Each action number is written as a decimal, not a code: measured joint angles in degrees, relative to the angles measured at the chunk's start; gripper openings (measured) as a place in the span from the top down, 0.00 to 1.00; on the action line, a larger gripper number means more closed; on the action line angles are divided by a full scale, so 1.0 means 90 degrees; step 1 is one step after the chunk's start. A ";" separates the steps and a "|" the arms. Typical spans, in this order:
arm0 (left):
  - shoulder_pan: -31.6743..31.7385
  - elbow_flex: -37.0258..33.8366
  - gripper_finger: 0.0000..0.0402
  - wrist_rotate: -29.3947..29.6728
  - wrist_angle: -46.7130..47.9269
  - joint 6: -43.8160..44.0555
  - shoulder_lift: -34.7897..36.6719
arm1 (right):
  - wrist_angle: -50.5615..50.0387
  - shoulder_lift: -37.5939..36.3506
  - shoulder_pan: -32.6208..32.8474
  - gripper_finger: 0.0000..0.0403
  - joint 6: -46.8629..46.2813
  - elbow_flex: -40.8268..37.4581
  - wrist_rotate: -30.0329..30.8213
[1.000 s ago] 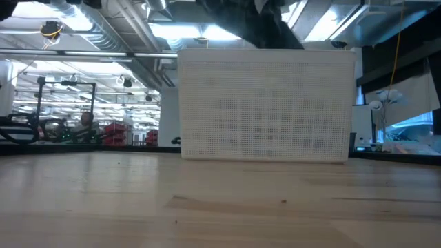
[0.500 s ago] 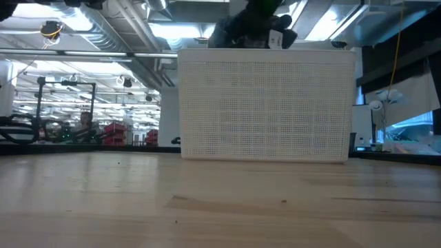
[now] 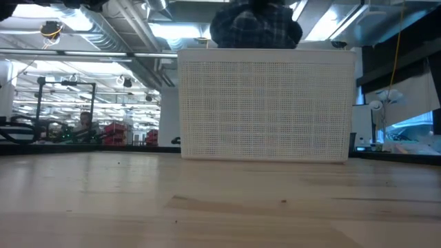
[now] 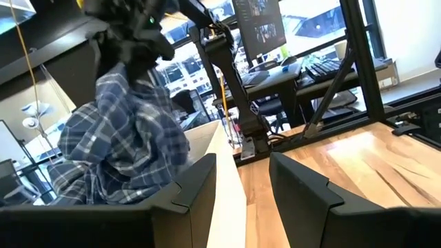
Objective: Sort clothes
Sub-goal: Put the blue pajamas into the white laundry bin
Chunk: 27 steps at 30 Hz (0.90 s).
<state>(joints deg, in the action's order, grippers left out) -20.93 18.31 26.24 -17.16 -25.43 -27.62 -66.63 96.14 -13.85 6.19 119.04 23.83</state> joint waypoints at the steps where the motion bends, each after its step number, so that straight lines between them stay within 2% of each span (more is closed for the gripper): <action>1: 0.0002 0.0000 0.67 0.0000 -0.0001 0.0008 0.0000 | 0.0019 0.0000 0.0007 0.29 -0.0123 0.0119 0.0248; 4: 0.0002 0.0000 0.67 0.0000 0.0053 0.0120 0.0000 | 0.0031 0.0012 0.0082 0.29 -0.0259 0.0425 0.0542; 9: 0.0002 0.0000 0.67 0.0000 0.0539 0.0044 0.0000 | 0.0000 0.0002 0.0360 0.29 0.0030 0.0701 0.0121; 13: 0.0005 0.0000 0.67 -0.0003 0.0625 0.0085 -0.0015 | -0.0572 0.0000 0.0581 0.29 -0.0028 0.0730 0.0352; 17: 0.0005 0.0000 0.67 -0.0002 0.0623 0.0141 -0.0029 | -0.1605 -0.0012 0.0586 0.29 -0.0243 0.0727 -0.0259; 19: 0.0005 0.0000 0.67 -0.0002 0.0626 0.0167 -0.0030 | -0.2052 -0.0010 0.0633 0.29 -0.0458 0.0673 -0.0338; 22: 0.0005 -0.0001 0.67 -0.0002 0.0666 0.0412 -0.0032 | -0.2600 -0.0010 0.0802 0.29 -0.0661 0.0659 0.0293; 27: 0.0005 0.0000 0.67 -0.0009 0.1123 0.1049 -0.0032 | -0.2576 -0.0033 0.0968 0.29 -0.0167 0.0580 0.1042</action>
<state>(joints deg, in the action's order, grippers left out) -20.88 18.31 26.16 -7.05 -15.99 -27.90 -89.82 95.85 -5.14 4.69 124.26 33.21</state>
